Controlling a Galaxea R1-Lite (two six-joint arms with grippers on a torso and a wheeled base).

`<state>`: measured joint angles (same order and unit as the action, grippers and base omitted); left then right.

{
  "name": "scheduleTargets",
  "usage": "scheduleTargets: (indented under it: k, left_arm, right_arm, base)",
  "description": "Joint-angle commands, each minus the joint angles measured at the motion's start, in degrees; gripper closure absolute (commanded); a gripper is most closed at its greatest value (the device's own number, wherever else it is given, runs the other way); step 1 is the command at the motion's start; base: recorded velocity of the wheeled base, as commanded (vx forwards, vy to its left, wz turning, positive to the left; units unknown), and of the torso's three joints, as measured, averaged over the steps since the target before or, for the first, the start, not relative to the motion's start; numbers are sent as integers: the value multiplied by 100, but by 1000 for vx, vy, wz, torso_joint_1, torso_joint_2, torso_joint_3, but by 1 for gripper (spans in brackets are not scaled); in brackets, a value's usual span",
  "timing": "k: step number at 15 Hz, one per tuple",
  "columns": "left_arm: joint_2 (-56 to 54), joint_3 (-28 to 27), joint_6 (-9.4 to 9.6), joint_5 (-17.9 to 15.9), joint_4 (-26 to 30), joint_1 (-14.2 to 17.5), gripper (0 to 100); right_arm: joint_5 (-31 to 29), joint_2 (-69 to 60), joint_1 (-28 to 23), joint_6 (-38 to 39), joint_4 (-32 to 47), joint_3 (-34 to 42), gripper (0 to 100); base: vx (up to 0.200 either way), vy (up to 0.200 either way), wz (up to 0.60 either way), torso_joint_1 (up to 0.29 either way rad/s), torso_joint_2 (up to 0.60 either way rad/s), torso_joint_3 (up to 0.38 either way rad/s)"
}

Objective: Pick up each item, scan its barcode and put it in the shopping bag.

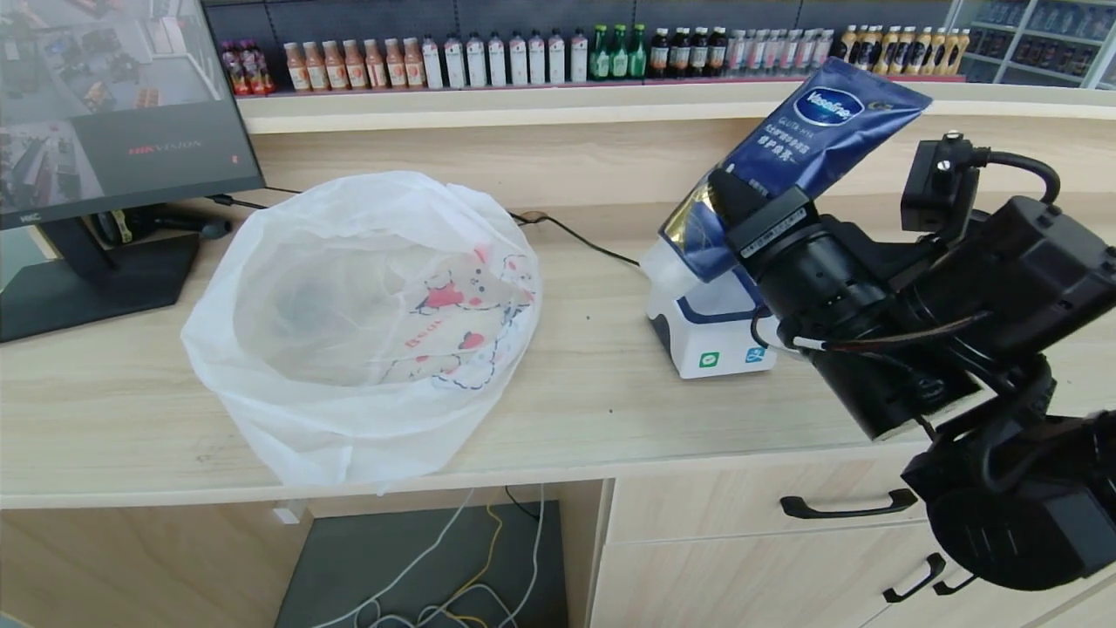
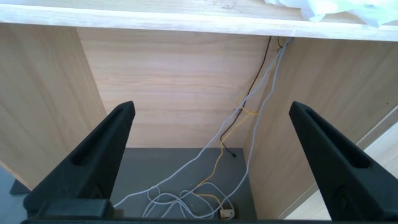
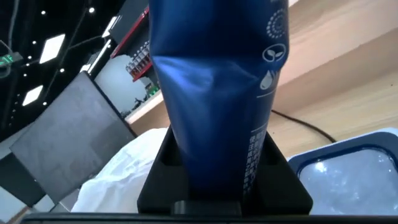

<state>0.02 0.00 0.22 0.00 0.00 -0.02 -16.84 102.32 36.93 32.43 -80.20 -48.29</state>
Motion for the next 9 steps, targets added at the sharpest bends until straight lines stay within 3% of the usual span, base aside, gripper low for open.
scheduleTargets:
  k: [1, 6, 9]
  left_arm:
    - [-2, 0, 4, 0, 0, -6, 0]
    - [-2, 0, 4, 0, 0, 2, 0]
    - [-2, 0, 4, 0, 0, -6, 0]
  right_arm:
    - [-215, 227, 16, 308, 5, -128, 100]
    - [-637, 324, -274, 1292, 927, -612, 100]
    - [-663, 333, -309, 1486, 1174, -814, 100]
  base:
    - [0, 0, 0, 0, 0, 0]
    - [0, 0, 0, 0, 0, 0]
    - [0, 0, 0, 0, 0, 0]
